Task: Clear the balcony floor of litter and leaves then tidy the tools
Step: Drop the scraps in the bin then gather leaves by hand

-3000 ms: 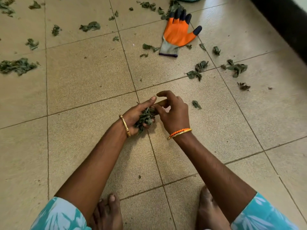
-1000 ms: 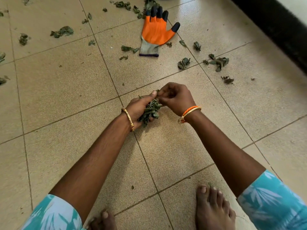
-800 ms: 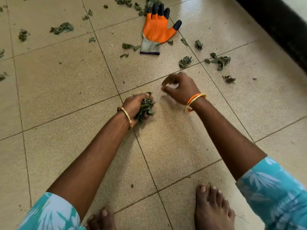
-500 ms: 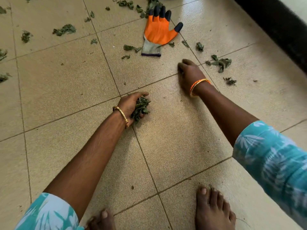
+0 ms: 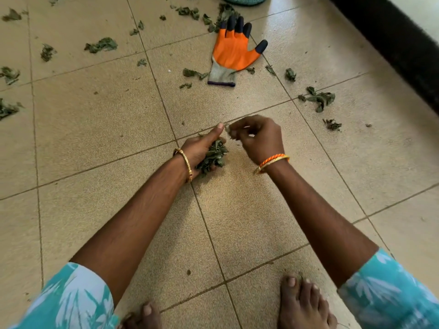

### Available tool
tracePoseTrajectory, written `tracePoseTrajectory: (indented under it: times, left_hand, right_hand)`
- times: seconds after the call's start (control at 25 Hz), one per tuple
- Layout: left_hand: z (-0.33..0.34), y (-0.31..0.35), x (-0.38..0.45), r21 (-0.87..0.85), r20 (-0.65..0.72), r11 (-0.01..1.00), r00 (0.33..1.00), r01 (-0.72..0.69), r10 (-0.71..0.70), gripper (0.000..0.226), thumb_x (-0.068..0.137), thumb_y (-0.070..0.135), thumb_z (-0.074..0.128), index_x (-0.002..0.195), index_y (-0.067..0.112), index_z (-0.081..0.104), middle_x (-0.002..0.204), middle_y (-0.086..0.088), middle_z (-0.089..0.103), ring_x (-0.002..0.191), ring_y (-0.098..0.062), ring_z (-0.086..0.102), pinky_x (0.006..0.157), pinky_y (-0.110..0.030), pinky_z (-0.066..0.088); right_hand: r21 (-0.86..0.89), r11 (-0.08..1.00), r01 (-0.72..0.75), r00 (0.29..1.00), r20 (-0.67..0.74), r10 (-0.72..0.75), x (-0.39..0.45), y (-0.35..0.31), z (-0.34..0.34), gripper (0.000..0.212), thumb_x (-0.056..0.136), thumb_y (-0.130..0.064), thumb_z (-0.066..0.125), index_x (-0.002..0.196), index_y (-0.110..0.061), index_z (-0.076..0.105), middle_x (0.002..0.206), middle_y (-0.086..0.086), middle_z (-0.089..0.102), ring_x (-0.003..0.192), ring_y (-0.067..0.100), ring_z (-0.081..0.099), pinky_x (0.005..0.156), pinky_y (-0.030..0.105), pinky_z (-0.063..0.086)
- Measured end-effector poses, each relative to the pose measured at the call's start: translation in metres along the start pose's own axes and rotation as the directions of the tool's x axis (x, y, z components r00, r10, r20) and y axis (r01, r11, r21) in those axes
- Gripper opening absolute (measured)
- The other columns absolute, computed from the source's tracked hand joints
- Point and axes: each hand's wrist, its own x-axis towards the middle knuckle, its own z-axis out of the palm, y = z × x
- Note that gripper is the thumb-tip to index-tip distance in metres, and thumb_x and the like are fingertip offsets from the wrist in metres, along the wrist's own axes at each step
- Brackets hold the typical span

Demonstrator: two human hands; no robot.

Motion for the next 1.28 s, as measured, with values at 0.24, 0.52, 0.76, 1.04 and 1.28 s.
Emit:
tracePoseTrajectory:
  times: [0.24, 0.52, 0.76, 1.04, 1.28]
  left_hand:
    - [0.014, 0.001, -0.007, -0.067, 0.062, 0.997, 0.997, -0.048, 0.052, 0.042, 0.083, 0.042, 0.068, 0.107, 0.008, 0.063, 0.071, -0.001, 0.061, 0.052, -0.011, 0.056, 0.043, -0.017, 0.042]
    - [0.025, 0.012, 0.001, -0.123, 0.014, 0.991, 0.998, -0.060, 0.062, 0.015, 0.082, 0.018, 0.071, 0.089, 0.008, 0.062, 0.059, 0.000, 0.062, 0.044, -0.010, 0.055, 0.039, -0.016, 0.041]
    - [0.035, 0.021, 0.005, -0.089, 0.022, 0.996, 1.000, -0.015, 0.017, 0.013, 0.082, 0.020, 0.069, 0.080, 0.012, 0.059, 0.064, -0.003, 0.061, 0.045, -0.012, 0.056, 0.039, -0.018, 0.043]
    - [0.047, 0.024, 0.005, -0.034, 0.085, 0.999, 0.996, -0.026, 0.028, 0.010, 0.087, 0.013, 0.055, 0.078, 0.013, 0.056, 0.086, -0.005, 0.072, 0.044, -0.011, 0.053, 0.042, -0.017, 0.040]
    - [0.040, 0.012, 0.009, -0.091, 0.074, 0.996, 0.997, -0.016, 0.022, 0.015, 0.088, 0.010, 0.052, 0.075, 0.015, 0.052, 0.073, -0.003, 0.070, 0.042, -0.013, 0.051, 0.037, -0.014, 0.036]
  right_hand:
    - [0.123, 0.991, -0.052, 0.998, 0.025, 0.049, -0.019, -0.009, 0.001, 0.026, 0.080, -0.001, 0.064, 0.102, -0.014, 0.061, 0.081, -0.001, 0.070, 0.071, 0.002, 0.067, 0.064, 0.016, 0.054]
    - [0.055, 0.996, -0.069, 0.998, 0.011, 0.069, -0.005, -0.002, -0.021, 0.033, 0.082, 0.001, 0.045, 0.106, -0.013, 0.061, 0.114, 0.002, 0.063, 0.103, 0.013, 0.061, 0.090, 0.030, 0.050]
    - [-0.624, 0.744, -0.241, 0.970, -0.172, 0.170, 0.074, 0.059, -0.082, 0.062, 0.085, -0.041, 0.061, 0.139, -0.021, 0.038, 0.153, 0.016, 0.019, 0.141, 0.035, 0.013, 0.114, 0.047, 0.013]
    - [-0.646, 0.745, -0.164, 0.986, -0.105, 0.126, 0.113, 0.098, -0.076, 0.035, 0.096, -0.018, 0.044, 0.129, -0.010, 0.051, 0.145, 0.016, 0.035, 0.135, 0.034, 0.028, 0.111, 0.039, 0.023]
    - [-0.591, 0.805, -0.052, 0.986, -0.158, -0.053, 0.086, 0.099, -0.075, 0.030, 0.090, 0.002, 0.045, 0.113, 0.003, 0.064, 0.128, 0.017, 0.057, 0.118, 0.031, 0.053, 0.099, 0.035, 0.042]
